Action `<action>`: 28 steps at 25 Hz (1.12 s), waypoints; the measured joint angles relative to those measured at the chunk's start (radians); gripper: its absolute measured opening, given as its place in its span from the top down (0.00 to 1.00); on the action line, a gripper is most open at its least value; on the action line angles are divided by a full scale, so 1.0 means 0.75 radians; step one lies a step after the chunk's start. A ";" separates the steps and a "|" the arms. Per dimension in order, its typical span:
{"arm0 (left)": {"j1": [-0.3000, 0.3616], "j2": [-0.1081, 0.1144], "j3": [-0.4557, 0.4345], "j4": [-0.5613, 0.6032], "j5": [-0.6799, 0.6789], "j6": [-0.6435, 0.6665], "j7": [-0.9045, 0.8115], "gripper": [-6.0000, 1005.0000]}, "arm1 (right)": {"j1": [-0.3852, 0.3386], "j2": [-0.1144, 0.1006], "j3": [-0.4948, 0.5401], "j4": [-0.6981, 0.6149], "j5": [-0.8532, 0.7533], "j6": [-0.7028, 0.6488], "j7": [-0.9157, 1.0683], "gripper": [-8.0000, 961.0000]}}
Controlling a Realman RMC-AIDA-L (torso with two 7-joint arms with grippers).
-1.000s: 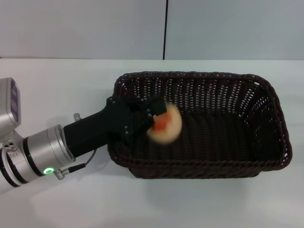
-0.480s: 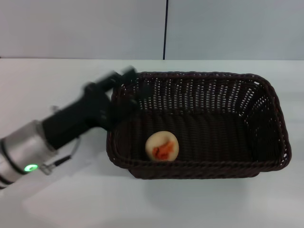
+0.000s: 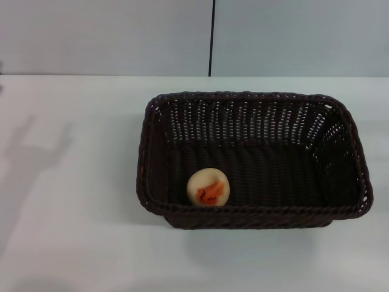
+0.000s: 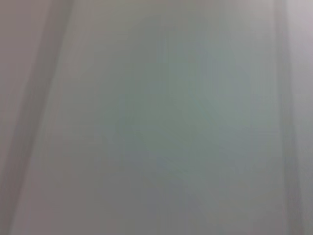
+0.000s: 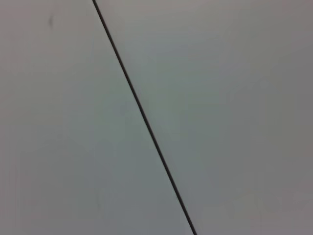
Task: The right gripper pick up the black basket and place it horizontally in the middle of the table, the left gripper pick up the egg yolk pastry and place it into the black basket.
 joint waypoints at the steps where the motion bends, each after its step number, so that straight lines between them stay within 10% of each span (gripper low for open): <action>1: 0.021 0.001 -0.052 -0.008 0.000 0.005 0.008 0.16 | -0.001 0.000 0.003 0.002 0.000 -0.004 0.000 0.35; 28: 0.089 0.003 -0.181 -0.019 0.001 0.044 -0.001 0.16 | 0.000 0.000 0.025 0.010 0.000 -0.044 0.001 0.35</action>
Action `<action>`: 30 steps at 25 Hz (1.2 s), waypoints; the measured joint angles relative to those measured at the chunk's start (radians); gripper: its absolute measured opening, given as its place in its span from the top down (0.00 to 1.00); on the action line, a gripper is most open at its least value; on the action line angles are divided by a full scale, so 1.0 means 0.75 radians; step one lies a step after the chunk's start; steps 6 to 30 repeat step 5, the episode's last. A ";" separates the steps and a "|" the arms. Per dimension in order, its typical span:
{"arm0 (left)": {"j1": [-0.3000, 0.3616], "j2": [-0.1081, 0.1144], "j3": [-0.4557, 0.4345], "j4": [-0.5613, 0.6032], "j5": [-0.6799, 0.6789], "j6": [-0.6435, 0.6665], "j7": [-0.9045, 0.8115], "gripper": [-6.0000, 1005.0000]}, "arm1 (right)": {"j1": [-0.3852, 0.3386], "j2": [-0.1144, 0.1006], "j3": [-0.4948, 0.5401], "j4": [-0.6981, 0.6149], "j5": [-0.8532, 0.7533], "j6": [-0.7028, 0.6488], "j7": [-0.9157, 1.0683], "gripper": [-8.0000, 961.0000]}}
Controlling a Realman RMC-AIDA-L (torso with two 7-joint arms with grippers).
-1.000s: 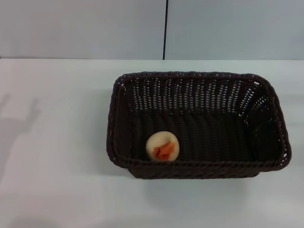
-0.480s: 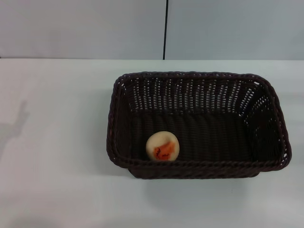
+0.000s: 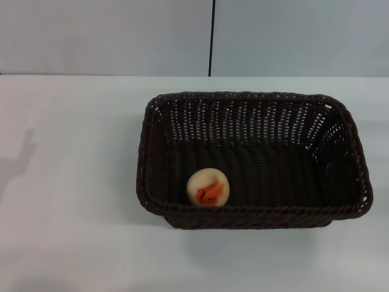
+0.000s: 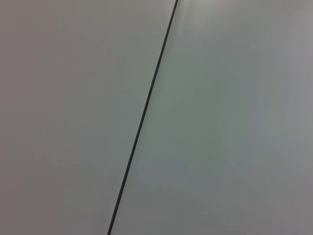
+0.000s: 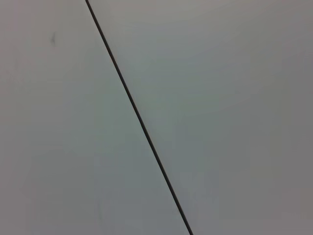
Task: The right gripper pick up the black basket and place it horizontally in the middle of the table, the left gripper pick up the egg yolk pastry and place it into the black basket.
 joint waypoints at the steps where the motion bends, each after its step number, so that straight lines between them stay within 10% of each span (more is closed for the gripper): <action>1: 0.000 0.000 0.000 0.000 0.000 0.000 0.000 0.16 | 0.000 0.000 0.000 0.000 0.000 0.000 0.000 0.35; 30: 0.000 0.001 -0.001 0.000 0.000 -0.001 -0.001 0.16 | -0.002 0.000 0.001 0.000 0.000 -0.005 0.000 0.35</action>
